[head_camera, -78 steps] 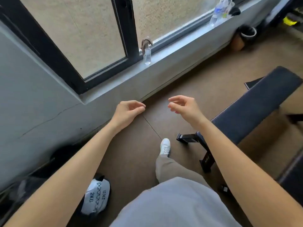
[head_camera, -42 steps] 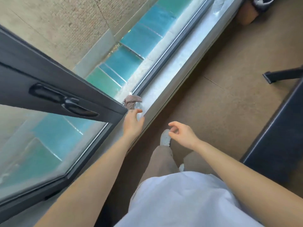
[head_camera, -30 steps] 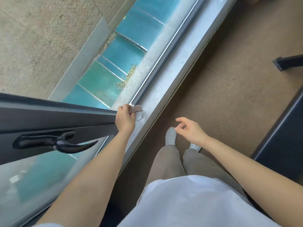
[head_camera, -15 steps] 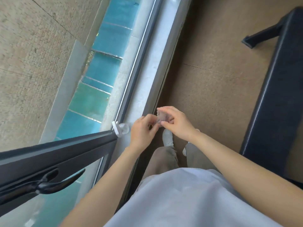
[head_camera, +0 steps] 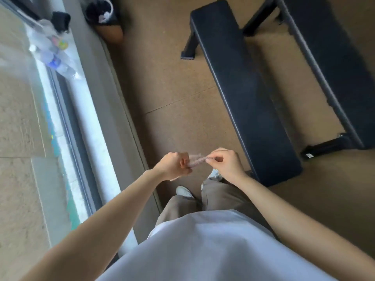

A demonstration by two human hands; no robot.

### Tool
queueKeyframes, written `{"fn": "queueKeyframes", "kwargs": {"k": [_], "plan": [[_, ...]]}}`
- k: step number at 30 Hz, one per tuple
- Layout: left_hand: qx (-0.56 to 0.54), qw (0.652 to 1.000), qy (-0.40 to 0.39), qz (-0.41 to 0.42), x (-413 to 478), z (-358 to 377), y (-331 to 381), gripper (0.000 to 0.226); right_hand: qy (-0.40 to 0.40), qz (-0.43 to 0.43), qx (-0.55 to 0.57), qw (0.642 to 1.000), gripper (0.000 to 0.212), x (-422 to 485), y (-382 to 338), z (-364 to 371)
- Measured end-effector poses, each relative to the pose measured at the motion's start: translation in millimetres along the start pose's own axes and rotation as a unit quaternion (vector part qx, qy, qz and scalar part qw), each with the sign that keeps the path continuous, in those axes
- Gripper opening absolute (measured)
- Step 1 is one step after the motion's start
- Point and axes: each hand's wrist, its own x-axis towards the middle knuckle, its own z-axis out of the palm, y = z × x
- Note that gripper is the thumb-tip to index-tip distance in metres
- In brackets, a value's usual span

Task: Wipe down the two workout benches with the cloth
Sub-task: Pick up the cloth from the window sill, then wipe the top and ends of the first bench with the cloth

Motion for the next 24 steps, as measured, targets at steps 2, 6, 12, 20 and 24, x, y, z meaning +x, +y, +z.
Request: {"fn": "queueKeyframes", "kwargs": {"k": [2,6,12,20,24], "plan": [[0.044,0.998,-0.033,0.019,35.3,-6.4,25.2,0.023,0.044,0.049,0.037,0.997,0.008,-2.0,23.3,-30.6],[0.094,0.993,-0.061,0.04,104.9,-14.5,74.3,0.016,0.127,0.125,0.095,0.979,0.014,-7.6,68.4,-75.6],[0.195,0.965,-0.096,0.145,215.5,-14.5,173.3,0.023,0.296,0.221,0.124,0.921,0.015,1.1,138.4,-135.8],[0.208,0.925,-0.093,0.303,345.8,30.8,284.9,0.02,0.467,0.348,0.19,0.79,0.019,23.9,219.9,-197.5],[0.227,0.892,-0.114,0.375,374.3,75.5,284.5,0.016,0.5,0.389,0.18,0.753,0.018,30.0,257.7,-178.5]]}}
